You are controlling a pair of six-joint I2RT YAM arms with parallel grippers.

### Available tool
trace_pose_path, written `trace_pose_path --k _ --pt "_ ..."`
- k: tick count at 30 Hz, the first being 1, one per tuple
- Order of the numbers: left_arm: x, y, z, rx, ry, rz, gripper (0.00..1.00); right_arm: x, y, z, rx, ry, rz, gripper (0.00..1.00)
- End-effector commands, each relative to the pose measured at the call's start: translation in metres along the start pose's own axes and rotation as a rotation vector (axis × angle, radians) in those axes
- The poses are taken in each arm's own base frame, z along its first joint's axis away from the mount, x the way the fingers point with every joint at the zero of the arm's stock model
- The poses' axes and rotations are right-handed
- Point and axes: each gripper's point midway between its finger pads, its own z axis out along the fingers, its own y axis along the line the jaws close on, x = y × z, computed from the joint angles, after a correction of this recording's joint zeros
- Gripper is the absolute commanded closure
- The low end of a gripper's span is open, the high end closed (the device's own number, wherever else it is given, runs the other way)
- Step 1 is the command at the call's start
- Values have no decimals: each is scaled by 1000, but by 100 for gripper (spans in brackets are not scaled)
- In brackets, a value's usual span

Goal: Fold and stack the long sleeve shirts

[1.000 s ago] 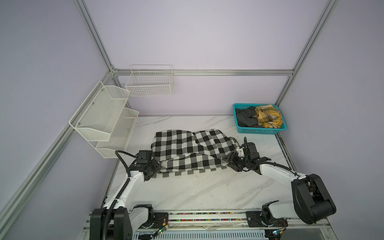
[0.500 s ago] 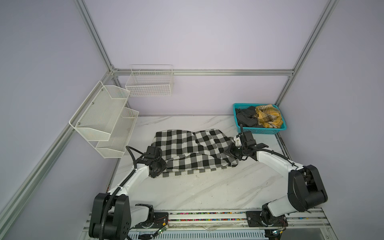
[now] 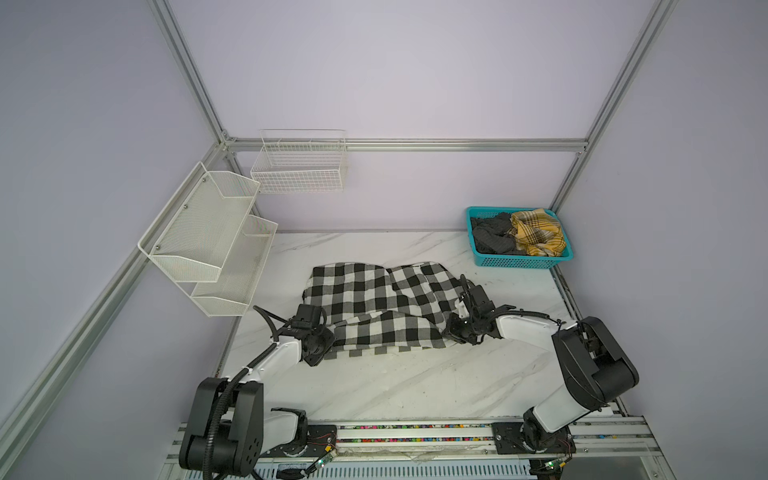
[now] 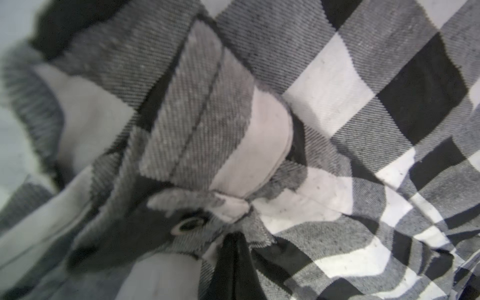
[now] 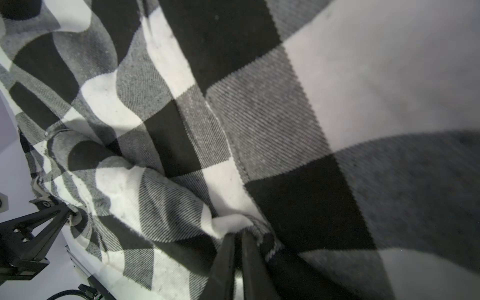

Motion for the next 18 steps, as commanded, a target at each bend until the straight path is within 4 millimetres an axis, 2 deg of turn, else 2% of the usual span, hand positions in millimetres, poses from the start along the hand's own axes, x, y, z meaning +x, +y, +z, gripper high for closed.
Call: trace_pose_path --k 1,3,4,6,8,11,12,14,18 --pt "33 55 2 -164 61 -62 100 34 -32 3 99 79 31 88" --pt "28 43 -10 -119 26 -50 100 31 -26 -5 99 73 11 87" --pt "16 31 -20 -88 -15 -26 96 24 -17 -11 91 60 -8 84" --pt "-19 -4 -48 -27 -131 30 69 3 10 -27 60 23 -44 77" --pt "-63 -47 -79 14 -258 114 46 -32 39 -45 47 -71 -63 66" --pt "-126 -104 -109 10 -374 241 30 -84 72 -61 54 -176 -117 52" --pt "-141 -119 -110 5 -386 278 29 -98 76 -61 68 -195 -125 51" --pt "-172 -140 -98 -63 -388 332 29 -131 82 -58 100 -244 -130 47" --pt "-211 -179 -79 -72 -395 418 31 -185 91 -54 118 -322 -150 41"
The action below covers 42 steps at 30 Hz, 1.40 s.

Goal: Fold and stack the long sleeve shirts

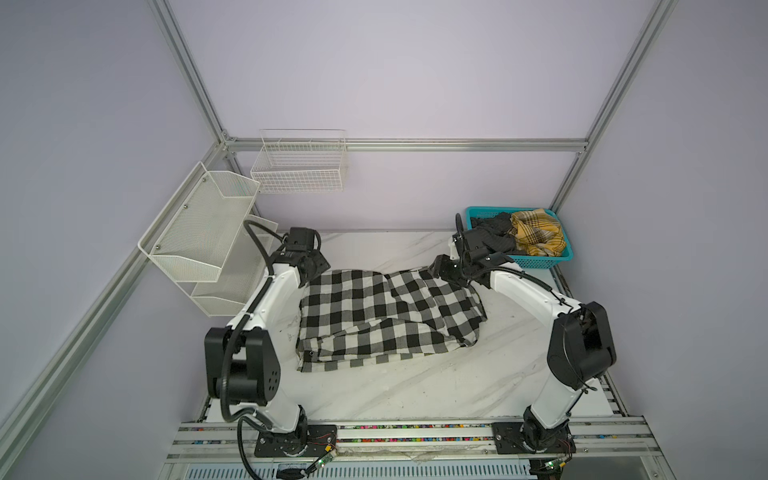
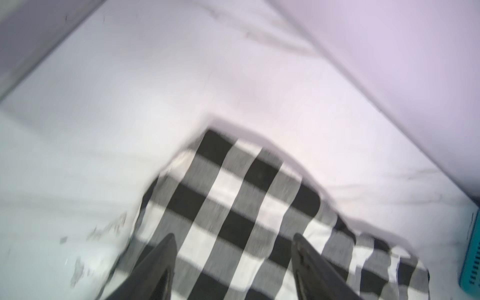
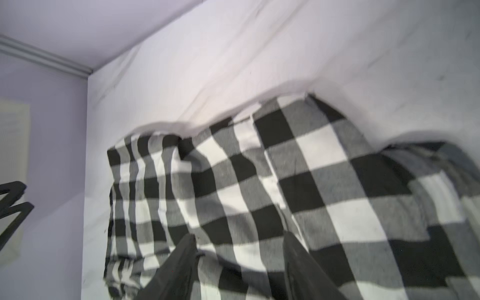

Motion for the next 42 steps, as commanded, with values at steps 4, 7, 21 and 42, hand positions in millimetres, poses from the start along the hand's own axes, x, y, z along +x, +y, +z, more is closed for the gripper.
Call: trace_pose_path --k 4,7,21,42 --pt "-36 1 42 -103 7 161 30 -37 -39 40 174 -20 -82 33" --pt "-31 2 64 -119 49 185 29 -48 -54 59 208 -8 -115 29" --pt "-19 27 127 -195 128 213 22 -22 -77 146 230 152 -203 28" --pt "-3 27 133 -153 197 108 64 -13 -89 148 263 159 -183 41"
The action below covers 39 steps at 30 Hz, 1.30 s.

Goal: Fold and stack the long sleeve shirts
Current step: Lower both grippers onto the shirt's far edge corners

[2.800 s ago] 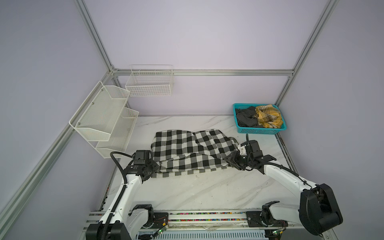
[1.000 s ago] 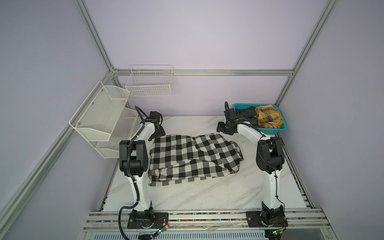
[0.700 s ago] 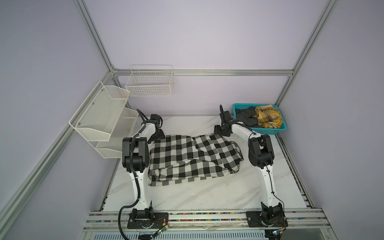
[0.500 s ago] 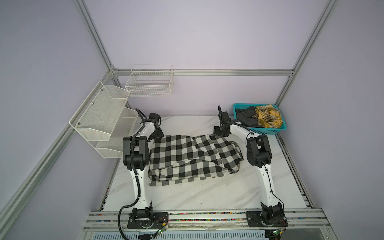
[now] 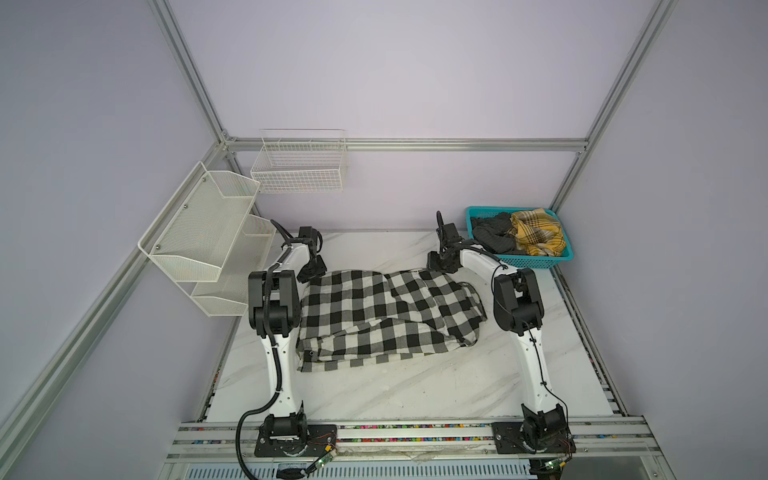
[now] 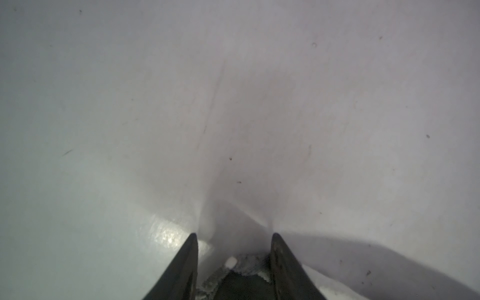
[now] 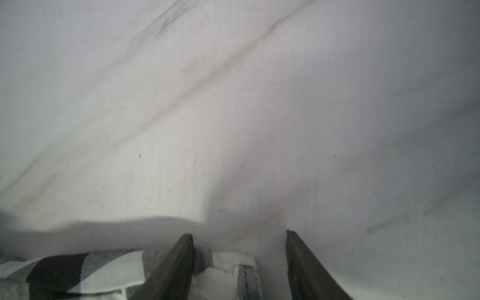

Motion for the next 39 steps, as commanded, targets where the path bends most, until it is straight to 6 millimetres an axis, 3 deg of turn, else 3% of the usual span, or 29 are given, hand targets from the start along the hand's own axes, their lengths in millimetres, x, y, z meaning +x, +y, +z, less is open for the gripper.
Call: trace_pose_path --k 1,4,6,8,13,19,21,27,34,39 --pt "-19 -3 -35 49 -65 -31 70 26 -14 5 57 76 13 40" --pt "-18 -4 -30 51 -56 -29 91 32 -17 10 67 94 11 41" --pt "-17 -4 -32 58 -55 -34 100 34 -19 12 72 101 -3 41" --pt "-18 -4 -35 60 -62 -43 100 36 -21 13 84 106 -9 45" --pt "-24 -4 -52 79 -102 -59 100 25 -23 4 113 73 -8 100" --pt "-35 3 -84 87 -195 -84 100 -14 -10 -41 95 -53 9 100" --pt "-36 11 -90 70 -224 -89 100 -23 -14 -56 108 -90 29 100" --pt "-36 28 -95 37 -250 -107 100 -25 -34 -86 141 -141 109 100" --pt "-30 37 -77 -3 -222 -116 100 -15 -58 -85 176 -129 172 100" --pt "-30 19 -62 71 -176 -101 100 -3 -35 -56 35 -35 145 100"
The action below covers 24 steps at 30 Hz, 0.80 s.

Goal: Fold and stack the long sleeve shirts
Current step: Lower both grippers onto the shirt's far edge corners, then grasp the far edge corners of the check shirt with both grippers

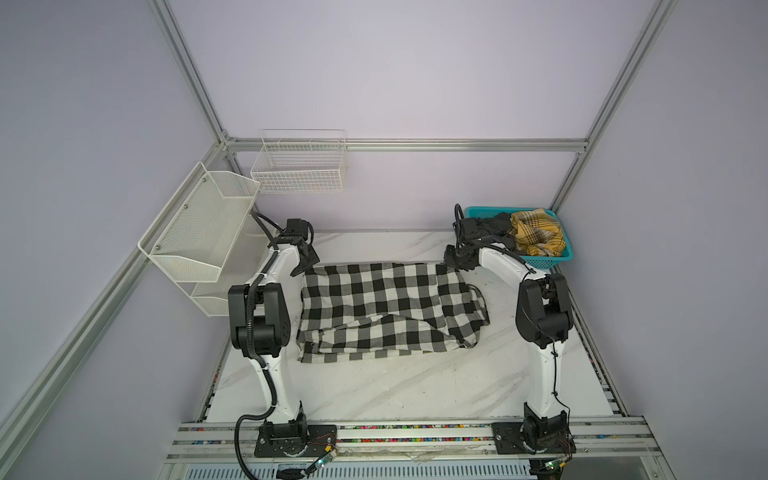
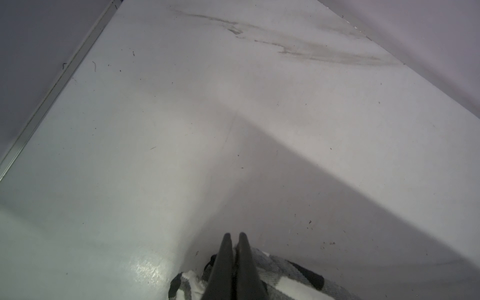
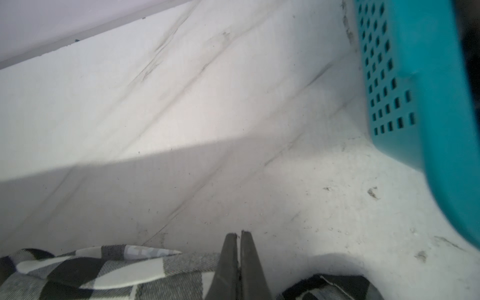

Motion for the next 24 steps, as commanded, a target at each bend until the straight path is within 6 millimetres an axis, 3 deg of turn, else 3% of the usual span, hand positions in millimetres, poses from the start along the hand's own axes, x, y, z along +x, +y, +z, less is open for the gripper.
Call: trace_pose_path --k 1,5,9,13,16,19,24 --pt "-4 0 15 23 10 -27 100 14 1 24 -43 77 4 100" --pt "-4 -6 24 44 20 -24 100 12 2 34 -43 82 -8 100" --pt "-11 -6 19 53 5 -38 100 -5 8 20 -56 31 -8 100" --pt "-16 -5 -4 80 -30 -76 100 -13 12 -6 -81 -24 8 100" --pt "-11 3 -25 102 -68 -116 100 -8 9 -25 -94 -57 39 100" --pt "1 12 -42 124 -87 -149 100 2 7 -45 -125 -83 63 100" --pt "50 35 -42 99 -34 -178 100 41 0 -57 -139 -57 73 100"
